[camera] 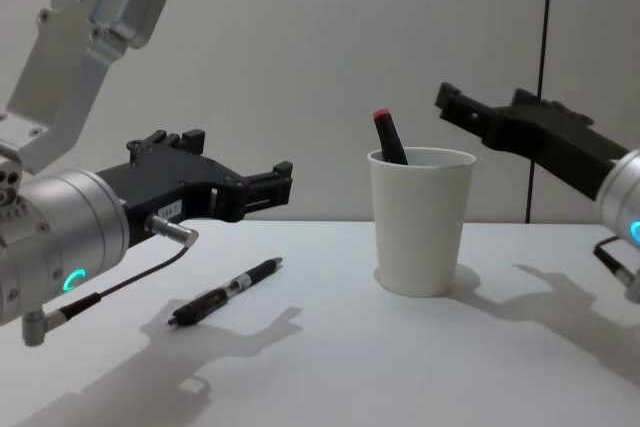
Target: Place the pen into the pen holder.
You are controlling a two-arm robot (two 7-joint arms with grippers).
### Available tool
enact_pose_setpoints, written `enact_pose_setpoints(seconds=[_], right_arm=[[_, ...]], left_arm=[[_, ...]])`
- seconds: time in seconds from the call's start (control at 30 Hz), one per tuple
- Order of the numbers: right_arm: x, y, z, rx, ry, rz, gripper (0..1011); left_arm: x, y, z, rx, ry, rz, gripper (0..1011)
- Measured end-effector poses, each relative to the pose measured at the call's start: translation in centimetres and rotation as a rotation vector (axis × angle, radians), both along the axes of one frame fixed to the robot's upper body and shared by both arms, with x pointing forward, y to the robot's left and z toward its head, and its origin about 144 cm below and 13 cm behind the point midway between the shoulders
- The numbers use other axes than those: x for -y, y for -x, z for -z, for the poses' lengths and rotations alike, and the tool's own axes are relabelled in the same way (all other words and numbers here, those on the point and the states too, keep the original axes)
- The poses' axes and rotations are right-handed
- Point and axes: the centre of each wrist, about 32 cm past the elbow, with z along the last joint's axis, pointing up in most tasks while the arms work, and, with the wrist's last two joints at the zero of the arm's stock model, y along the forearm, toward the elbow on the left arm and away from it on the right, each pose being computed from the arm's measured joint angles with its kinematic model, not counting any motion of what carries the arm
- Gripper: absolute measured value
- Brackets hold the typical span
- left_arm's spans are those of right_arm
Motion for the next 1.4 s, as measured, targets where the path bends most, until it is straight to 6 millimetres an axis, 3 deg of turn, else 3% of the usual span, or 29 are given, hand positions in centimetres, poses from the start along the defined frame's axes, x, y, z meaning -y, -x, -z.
enact_pose_setpoints(seconds=[0.57,1.4], right_arm=[[1.3,1.9,-0.3,-0.037,-0.009,0.037,1001],[3.2,8.7,-1.2,-0.129,0.163,0.125,1001]], left_arm=[[0.0,0.0,0.0,0.000,0.000,0.000,1003],[0.0,0.0,0.0,0.000,0.000,0.000,1003]])
